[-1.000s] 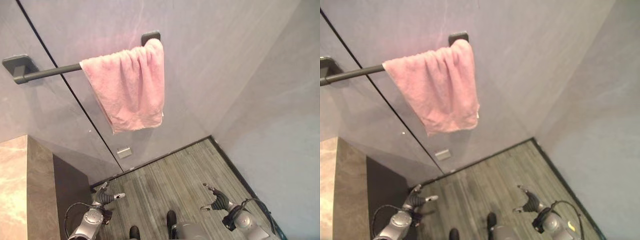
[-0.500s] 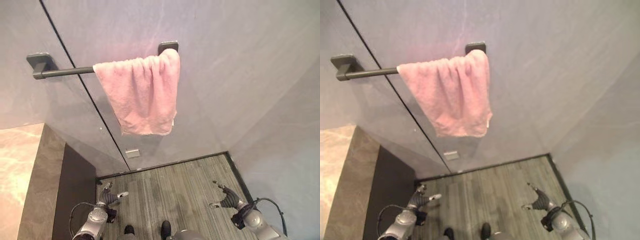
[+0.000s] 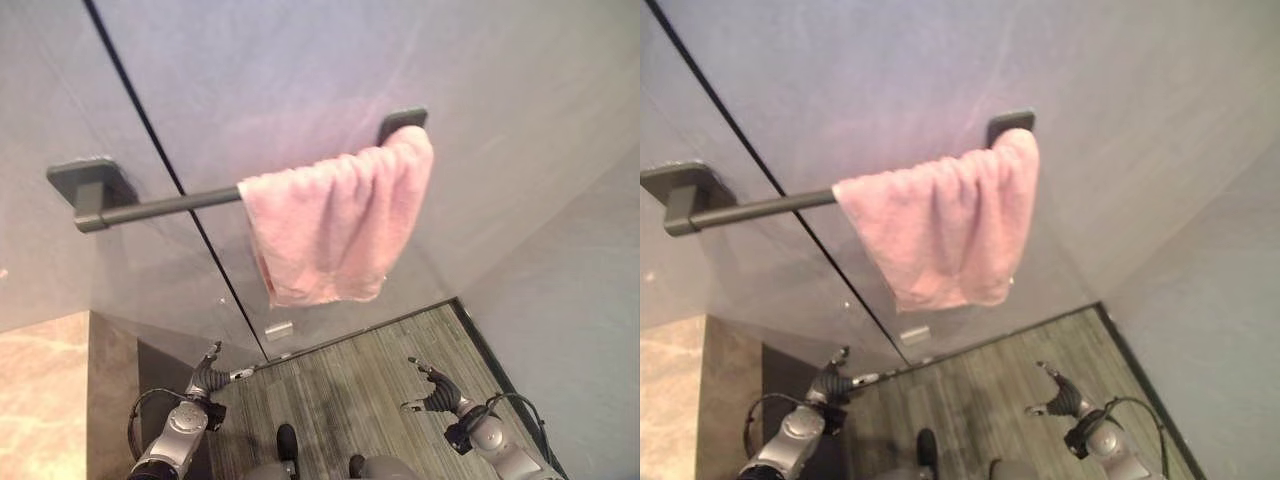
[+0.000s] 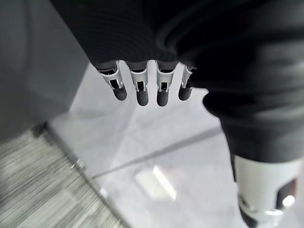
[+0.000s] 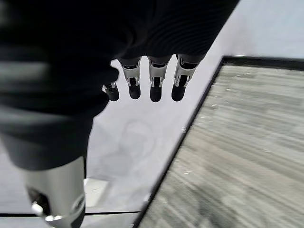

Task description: Put brush and paste in cup on sink, flatten towel.

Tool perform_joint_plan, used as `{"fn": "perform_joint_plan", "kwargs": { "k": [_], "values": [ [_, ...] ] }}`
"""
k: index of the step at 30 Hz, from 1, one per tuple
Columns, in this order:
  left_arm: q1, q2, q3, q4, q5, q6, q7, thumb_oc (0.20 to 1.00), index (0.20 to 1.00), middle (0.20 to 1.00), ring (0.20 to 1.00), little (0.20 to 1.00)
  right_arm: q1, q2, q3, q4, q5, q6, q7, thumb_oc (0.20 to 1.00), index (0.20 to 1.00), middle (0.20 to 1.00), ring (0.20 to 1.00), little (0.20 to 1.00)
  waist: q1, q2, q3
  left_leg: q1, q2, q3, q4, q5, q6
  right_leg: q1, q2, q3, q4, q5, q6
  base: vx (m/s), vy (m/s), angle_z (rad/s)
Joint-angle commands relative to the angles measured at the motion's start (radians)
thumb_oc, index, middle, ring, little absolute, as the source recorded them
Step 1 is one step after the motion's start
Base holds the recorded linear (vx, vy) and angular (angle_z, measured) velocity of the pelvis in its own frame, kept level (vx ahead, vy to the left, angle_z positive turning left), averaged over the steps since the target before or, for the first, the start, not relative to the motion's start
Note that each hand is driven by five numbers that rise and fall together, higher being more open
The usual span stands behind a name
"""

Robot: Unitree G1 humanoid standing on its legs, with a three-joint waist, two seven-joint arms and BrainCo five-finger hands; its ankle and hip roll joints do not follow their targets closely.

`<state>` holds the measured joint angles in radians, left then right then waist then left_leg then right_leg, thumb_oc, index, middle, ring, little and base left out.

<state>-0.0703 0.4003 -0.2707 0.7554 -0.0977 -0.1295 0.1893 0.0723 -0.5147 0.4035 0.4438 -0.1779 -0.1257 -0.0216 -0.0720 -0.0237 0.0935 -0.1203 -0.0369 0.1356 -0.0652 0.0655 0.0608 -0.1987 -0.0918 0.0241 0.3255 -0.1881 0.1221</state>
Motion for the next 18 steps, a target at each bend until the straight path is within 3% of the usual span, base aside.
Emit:
{"fn": "perform_joint_plan", "kwargs": {
  "k": [1, 4, 10, 12, 13, 18],
  "values": [
    [0.032, 0.041, 0.013, -0.082, 0.032, -0.043, 0.007, 1.000, 1.000, 1.000, 1.000, 1.000, -0.024, 0.008, 0.004, -0.026, -0.003, -0.039, -0.016, 1.000, 1.000, 1.000, 1.000, 1.000, -0.002, -0.027, 0.003, 0.006, 0.043, -0.041, 0.131, -0.093, -0.085, -0.004, -0.076, -0.041, -0.228, 0.317, 0.062, 0.19, -0.053, 0.09],
    [0.039, 0.046, 0.008, -0.126, 0.042, -0.052, 0.007, 1.000, 1.000, 1.000, 1.000, 1.000, -0.020, 0.004, -0.016, -0.028, 0.049, -0.048, -0.004, 1.000, 1.000, 1.000, 1.000, 1.000, -0.007, -0.037, 0.018, 0.031, 0.045, -0.048, 0.155, -0.110, -0.096, 0.010, -0.107, -0.075, -0.254, 0.331, 0.079, 0.12, -0.074, 0.19],
    [0.103, 0.074, 0.013, -0.220, 0.024, -0.074, -0.044, 1.000, 1.000, 1.000, 1.000, 1.000, -0.013, -0.026, -0.097, 0.023, 0.205, -0.064, 0.027, 1.000, 1.000, 1.000, 1.000, 1.000, 0.013, -0.052, -0.017, 0.052, 0.071, -0.055, 0.126, -0.098, -0.117, 0.065, -0.093, -0.086, -0.306, 0.309, 0.074, 0.07, -0.110, 0.19],
    [0.147, 0.103, 0.026, -0.272, 0.020, -0.077, -0.074, 1.000, 1.000, 1.000, 1.000, 1.000, 0.006, -0.056, -0.137, -0.003, 0.273, -0.067, 0.056, 1.000, 1.000, 1.000, 1.000, 1.000, 0.020, -0.053, -0.036, 0.065, 0.089, -0.059, 0.092, -0.079, -0.133, 0.094, -0.080, -0.102, -0.341, 0.296, 0.071, 0.10, -0.192, -0.06],
    [0.188, 0.161, 0.027, -0.346, 0.036, -0.093, -0.120, 1.000, 1.000, 1.000, 1.000, 1.000, 0.021, -0.099, -0.193, -0.036, 0.385, -0.084, 0.098, 1.000, 1.000, 1.000, 1.000, 1.000, 0.029, -0.053, -0.045, 0.072, 0.113, -0.066, 0.058, -0.059, -0.151, 0.112, -0.068, -0.123, -0.365, 0.281, 0.068, 0.05, -0.135, 0.12],
    [0.215, 0.239, 0.033, -0.428, 0.050, -0.117, -0.147, 1.000, 1.000, 1.000, 1.000, 1.000, 0.048, -0.163, -0.239, -0.127, 0.538, -0.095, 0.165, 1.000, 1.000, 1.000, 1.000, 1.000, 0.034, -0.052, -0.045, 0.073, 0.133, -0.081, 0.028, -0.036, -0.168, 0.118, -0.054, -0.136, -0.372, 0.267, 0.061, 0.01, -0.096, 0.14]
  ]
}}
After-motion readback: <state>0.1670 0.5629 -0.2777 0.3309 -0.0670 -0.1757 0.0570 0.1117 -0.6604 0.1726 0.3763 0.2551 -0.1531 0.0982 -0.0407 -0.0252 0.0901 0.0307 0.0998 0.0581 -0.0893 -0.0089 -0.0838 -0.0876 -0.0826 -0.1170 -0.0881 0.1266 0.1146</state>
